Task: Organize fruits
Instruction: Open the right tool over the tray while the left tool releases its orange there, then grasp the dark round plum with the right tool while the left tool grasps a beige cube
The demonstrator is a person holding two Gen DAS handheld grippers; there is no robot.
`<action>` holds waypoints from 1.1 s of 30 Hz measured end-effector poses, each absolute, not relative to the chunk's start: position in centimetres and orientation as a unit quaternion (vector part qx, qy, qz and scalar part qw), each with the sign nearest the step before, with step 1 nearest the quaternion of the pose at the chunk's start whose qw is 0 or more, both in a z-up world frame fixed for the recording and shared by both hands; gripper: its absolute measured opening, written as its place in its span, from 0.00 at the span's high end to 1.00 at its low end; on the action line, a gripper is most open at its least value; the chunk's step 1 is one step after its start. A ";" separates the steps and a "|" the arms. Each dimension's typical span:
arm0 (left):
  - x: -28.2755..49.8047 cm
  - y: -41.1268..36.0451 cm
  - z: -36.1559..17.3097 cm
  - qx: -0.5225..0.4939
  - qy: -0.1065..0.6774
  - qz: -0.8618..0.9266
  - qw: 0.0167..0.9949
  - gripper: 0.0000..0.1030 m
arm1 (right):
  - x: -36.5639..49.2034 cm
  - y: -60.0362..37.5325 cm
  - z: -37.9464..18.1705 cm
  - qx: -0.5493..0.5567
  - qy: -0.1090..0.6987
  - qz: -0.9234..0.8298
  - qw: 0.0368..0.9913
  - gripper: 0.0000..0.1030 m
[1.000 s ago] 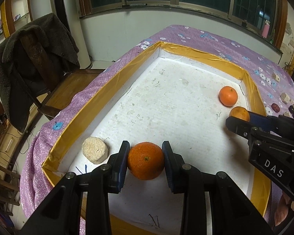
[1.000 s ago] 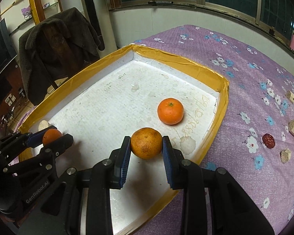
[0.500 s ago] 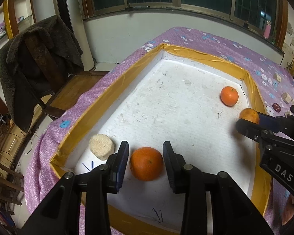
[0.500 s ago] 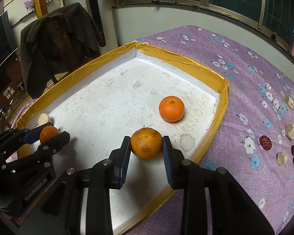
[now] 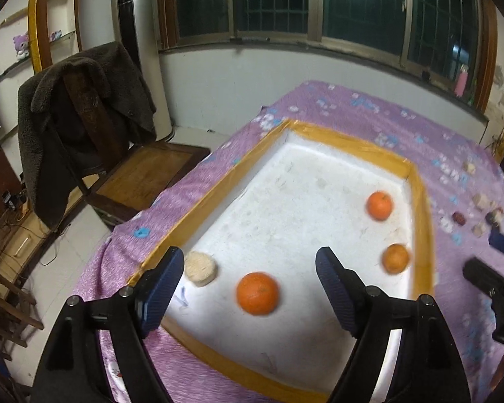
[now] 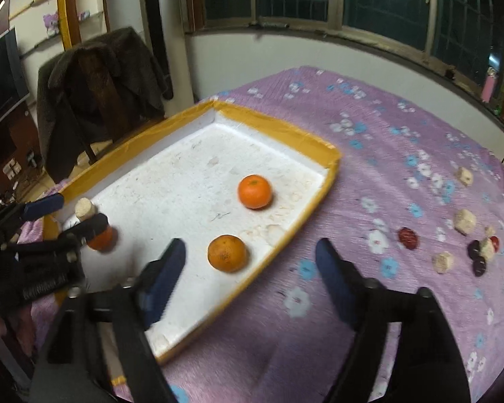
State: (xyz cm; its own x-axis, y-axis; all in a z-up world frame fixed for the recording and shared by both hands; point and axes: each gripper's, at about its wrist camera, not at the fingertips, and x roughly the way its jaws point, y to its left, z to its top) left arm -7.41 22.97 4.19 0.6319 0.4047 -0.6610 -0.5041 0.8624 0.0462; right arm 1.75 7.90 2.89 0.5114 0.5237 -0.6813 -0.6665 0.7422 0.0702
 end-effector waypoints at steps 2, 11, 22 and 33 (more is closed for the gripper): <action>-6.9 21.6 4.6 -0.063 0.343 0.239 0.906 0.21 | 1.3 6.0 3.3 -0.092 0.349 0.342 0.868 0.18; -2.0 11.8 4.1 -0.008 0.361 0.130 0.923 0.21 | 3.6 -6.4 1.5 -0.029 0.372 0.238 0.897 0.16; 4.6 2.9 0.9 0.030 0.401 0.043 0.915 0.21 | 11.8 -16.6 -1.6 0.030 0.415 0.129 0.900 0.30; 9.8 -0.9 -0.5 0.034 0.405 0.006 0.913 0.21 | 18.0 -15.4 -3.7 0.030 0.436 0.132 0.890 0.57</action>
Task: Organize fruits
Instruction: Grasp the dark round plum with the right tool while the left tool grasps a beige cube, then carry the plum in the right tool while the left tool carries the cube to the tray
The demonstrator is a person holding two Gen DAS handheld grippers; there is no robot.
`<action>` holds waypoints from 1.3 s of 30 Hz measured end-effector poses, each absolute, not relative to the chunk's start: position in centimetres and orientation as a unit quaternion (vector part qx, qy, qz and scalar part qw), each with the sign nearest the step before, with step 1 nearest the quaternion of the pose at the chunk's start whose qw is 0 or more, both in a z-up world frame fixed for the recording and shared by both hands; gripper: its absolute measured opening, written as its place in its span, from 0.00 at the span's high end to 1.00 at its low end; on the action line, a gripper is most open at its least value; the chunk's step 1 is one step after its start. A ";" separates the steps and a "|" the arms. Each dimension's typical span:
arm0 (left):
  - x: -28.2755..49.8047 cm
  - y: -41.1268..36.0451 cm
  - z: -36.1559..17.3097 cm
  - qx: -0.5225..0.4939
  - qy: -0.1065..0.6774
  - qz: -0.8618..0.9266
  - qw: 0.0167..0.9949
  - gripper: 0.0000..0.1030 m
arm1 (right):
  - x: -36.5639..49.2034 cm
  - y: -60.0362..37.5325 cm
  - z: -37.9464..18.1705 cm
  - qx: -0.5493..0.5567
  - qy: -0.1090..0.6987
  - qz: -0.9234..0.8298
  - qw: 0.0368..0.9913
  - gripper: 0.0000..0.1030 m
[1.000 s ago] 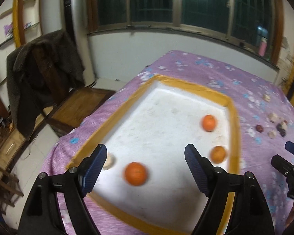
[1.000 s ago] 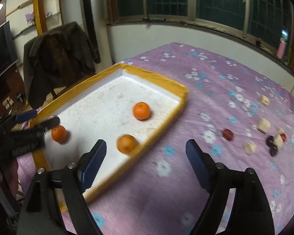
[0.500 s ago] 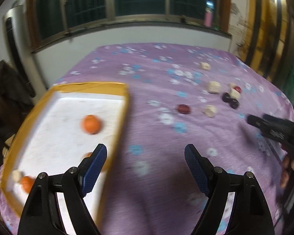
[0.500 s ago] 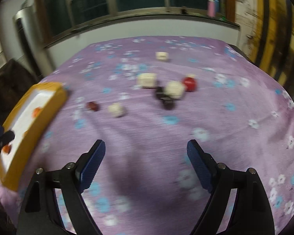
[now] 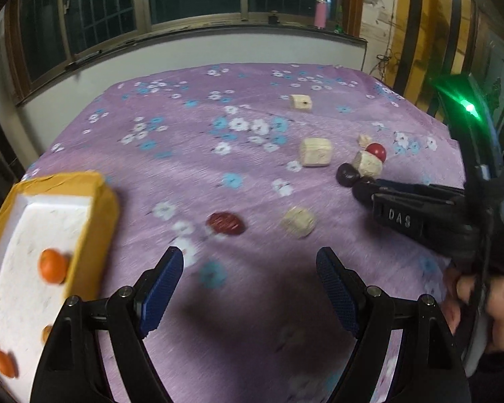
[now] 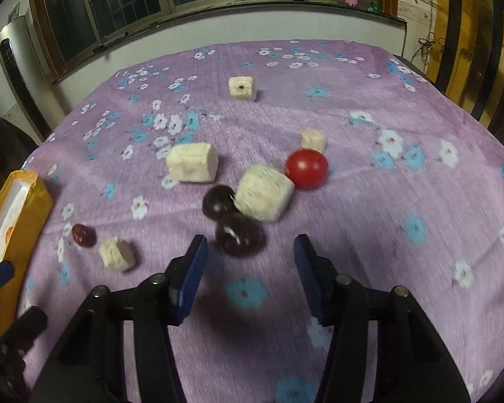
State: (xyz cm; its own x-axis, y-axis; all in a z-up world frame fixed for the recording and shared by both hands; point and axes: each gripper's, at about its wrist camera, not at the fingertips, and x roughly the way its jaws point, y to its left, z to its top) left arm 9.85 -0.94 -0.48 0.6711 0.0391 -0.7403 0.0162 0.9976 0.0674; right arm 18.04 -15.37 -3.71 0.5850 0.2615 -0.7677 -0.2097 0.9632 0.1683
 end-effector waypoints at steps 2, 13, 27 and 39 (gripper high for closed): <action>10.7 -1.7 -0.9 0.039 0.410 0.002 0.911 0.21 | 18.5 -15.1 -3.7 0.020 0.436 0.128 0.891 0.69; 14.1 -4.0 -2.7 0.060 0.425 -0.007 0.903 0.65 | 16.7 -17.4 -2.5 0.034 0.424 0.136 0.895 0.76; 8.9 -3.4 -1.0 0.064 0.419 -0.009 0.906 0.72 | 13.4 -19.2 -1.9 0.050 0.416 0.141 0.897 0.76; 3.3 -0.2 0.5 0.050 0.407 0.005 0.912 0.72 | 7.6 -18.5 -0.4 0.055 0.399 0.143 0.904 0.76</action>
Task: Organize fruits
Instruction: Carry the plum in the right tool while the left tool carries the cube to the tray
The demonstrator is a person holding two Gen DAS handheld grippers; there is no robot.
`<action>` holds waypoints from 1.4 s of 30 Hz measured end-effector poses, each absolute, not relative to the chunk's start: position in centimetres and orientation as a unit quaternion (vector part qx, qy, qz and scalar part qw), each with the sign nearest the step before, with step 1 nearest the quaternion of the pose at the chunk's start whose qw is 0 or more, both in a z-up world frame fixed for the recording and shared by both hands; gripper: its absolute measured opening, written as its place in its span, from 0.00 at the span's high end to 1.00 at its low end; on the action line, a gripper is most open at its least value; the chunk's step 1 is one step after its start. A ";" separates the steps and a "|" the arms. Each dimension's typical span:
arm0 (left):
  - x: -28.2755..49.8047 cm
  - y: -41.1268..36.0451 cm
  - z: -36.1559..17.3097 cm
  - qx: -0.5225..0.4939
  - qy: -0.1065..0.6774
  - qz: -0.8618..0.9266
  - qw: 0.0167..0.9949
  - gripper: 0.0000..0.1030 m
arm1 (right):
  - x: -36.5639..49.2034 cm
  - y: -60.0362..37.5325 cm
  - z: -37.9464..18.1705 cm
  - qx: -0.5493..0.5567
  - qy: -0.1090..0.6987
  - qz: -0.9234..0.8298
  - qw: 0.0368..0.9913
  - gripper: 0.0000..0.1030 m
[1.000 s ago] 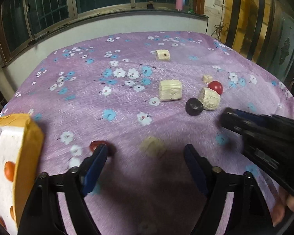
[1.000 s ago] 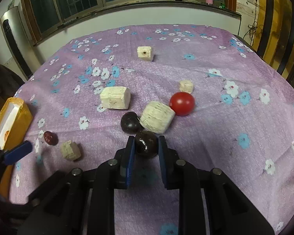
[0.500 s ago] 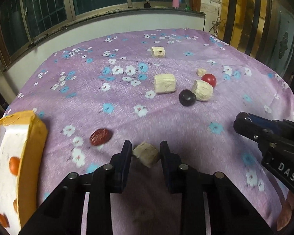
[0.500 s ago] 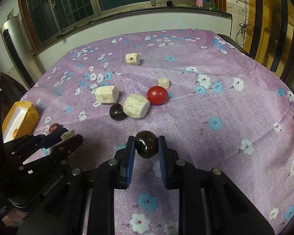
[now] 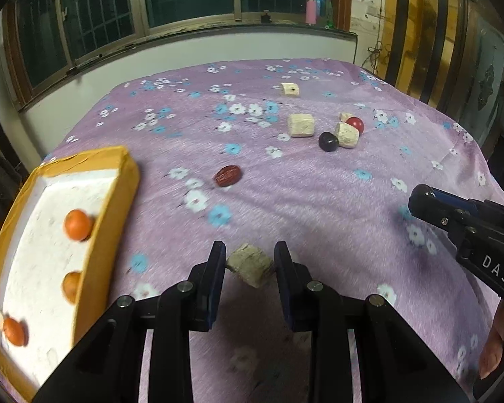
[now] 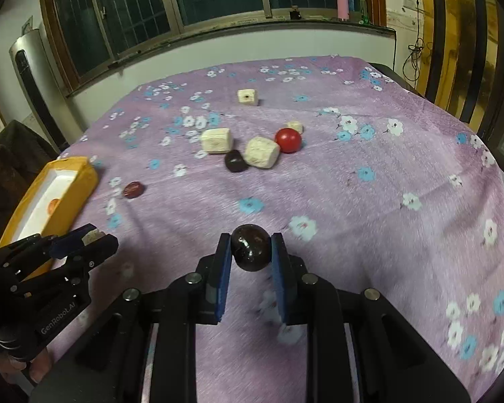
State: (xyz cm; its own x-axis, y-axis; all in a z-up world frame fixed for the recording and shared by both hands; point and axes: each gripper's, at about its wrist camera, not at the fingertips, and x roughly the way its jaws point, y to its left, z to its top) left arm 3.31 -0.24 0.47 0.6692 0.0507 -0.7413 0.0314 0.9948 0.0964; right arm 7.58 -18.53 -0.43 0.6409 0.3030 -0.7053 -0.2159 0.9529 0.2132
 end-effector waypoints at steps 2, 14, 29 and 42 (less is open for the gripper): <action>2.6 0.3 0.7 0.047 0.404 0.007 0.913 0.72 | 6.6 -18.0 -0.1 0.054 0.394 0.147 0.906 0.76; -0.8 3.3 2.1 0.031 0.382 0.030 0.923 0.72 | 2.2 -14.1 1.4 0.039 0.378 0.180 0.907 0.76; -2.9 8.4 3.8 0.008 0.365 0.083 0.927 0.72 | 0.5 -9.3 3.2 0.017 0.361 0.224 0.905 0.76; -4.0 18.0 3.6 -0.038 0.370 0.173 0.912 0.72 | 1.6 -0.7 4.4 -0.017 0.353 0.293 0.888 0.76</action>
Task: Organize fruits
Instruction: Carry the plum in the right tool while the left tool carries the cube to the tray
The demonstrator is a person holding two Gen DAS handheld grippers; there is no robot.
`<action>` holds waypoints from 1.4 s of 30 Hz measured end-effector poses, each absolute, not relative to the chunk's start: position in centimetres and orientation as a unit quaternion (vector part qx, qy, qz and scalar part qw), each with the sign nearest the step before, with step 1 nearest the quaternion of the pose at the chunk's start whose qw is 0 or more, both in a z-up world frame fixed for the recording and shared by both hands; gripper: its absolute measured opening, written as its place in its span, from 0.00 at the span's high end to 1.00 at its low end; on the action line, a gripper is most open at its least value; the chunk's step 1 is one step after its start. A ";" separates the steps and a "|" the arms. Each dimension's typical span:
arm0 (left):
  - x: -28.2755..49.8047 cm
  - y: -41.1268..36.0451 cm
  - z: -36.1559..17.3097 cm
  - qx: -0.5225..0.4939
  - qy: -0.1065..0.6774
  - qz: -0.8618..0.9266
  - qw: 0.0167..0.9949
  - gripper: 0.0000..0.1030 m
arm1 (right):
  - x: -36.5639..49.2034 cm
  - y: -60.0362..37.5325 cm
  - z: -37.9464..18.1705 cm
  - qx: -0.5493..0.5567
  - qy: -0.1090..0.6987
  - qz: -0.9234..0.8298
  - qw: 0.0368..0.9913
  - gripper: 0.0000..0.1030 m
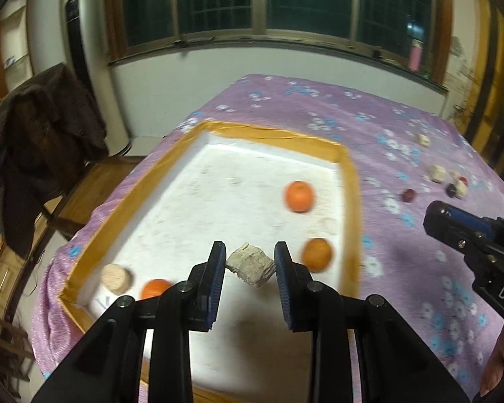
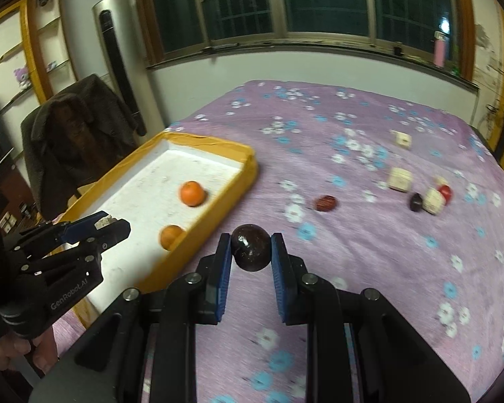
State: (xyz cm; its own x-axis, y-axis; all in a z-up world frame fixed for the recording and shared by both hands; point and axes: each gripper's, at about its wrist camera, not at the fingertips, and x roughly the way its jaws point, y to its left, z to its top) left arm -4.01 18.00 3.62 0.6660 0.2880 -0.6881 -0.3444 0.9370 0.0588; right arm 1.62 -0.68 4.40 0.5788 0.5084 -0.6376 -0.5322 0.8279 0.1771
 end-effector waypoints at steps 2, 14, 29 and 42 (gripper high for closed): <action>-4.0 19.1 3.6 -0.042 0.371 0.186 0.909 0.72 | 1.9 0.9 4.5 -0.022 0.353 0.305 0.884 0.76; -2.0 24.0 3.1 -0.058 0.381 0.232 0.893 0.72 | 4.5 9.4 3.8 -0.056 0.362 0.353 0.861 0.76; -0.3 26.0 1.7 -0.071 0.409 0.242 0.877 0.71 | 6.1 13.7 1.1 -0.086 0.395 0.367 0.838 0.76; -0.4 26.6 1.7 -0.078 0.416 0.250 0.871 0.72 | 6.4 14.4 0.4 -0.092 0.402 0.368 0.833 0.76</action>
State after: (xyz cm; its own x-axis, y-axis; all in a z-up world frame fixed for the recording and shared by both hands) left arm -0.37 26.64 1.73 0.5289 0.3709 -0.7633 -0.5001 0.8629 0.0728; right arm 6.36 14.42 0.37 0.4061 0.5399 -0.7373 -0.6873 0.7122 0.1430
